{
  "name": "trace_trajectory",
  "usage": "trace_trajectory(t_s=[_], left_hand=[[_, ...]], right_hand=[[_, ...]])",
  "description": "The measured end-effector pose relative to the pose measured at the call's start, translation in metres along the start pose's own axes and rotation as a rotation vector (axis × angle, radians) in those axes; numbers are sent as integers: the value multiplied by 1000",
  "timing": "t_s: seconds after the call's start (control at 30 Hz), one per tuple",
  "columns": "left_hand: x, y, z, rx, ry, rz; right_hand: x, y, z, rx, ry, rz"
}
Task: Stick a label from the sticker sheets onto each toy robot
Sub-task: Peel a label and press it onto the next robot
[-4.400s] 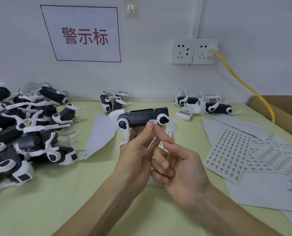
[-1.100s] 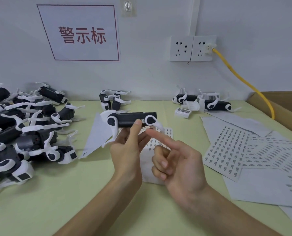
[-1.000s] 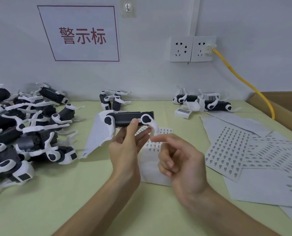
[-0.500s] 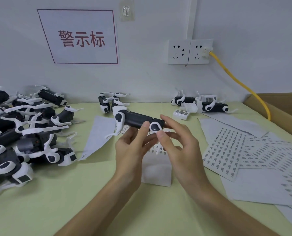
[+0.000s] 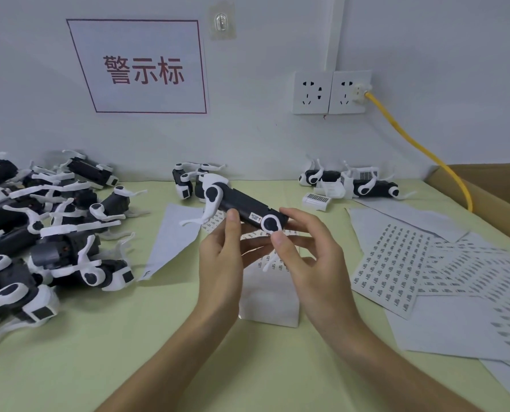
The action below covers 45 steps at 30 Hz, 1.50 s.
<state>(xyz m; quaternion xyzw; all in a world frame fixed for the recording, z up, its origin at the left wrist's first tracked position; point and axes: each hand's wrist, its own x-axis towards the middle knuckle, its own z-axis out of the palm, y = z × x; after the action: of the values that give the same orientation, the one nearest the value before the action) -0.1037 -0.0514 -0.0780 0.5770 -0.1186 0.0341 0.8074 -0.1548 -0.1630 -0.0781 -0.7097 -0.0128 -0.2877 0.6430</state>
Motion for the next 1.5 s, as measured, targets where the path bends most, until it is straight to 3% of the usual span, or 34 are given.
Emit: trace_trajectory(t_s=[0.57,0.93,1.07,1.2,1.3,1.4,1.5], left_hand=[[-1,-7,-2,84,-62,32],[-2,-12,3,113,-41,-108],[2,-12,-2,97,-137,-261],[8,-6,-8,-62,-157,-404],[11,-2,-10,-30,-122,-361],[12,-1,-11,-10,-76,-315],[10,-3,-10,-16,-64,-321]], right_hand=[[5,-2,-4,-36,-56,15],[13,7,-9,-194,-87,79],[19,11,-13,-261,-41,158],[37,7,-29,26,11,503],[53,3,-56,249,12,722],[71,2,-97,506,136,710],[85,-6,-147,1018,379,428]])
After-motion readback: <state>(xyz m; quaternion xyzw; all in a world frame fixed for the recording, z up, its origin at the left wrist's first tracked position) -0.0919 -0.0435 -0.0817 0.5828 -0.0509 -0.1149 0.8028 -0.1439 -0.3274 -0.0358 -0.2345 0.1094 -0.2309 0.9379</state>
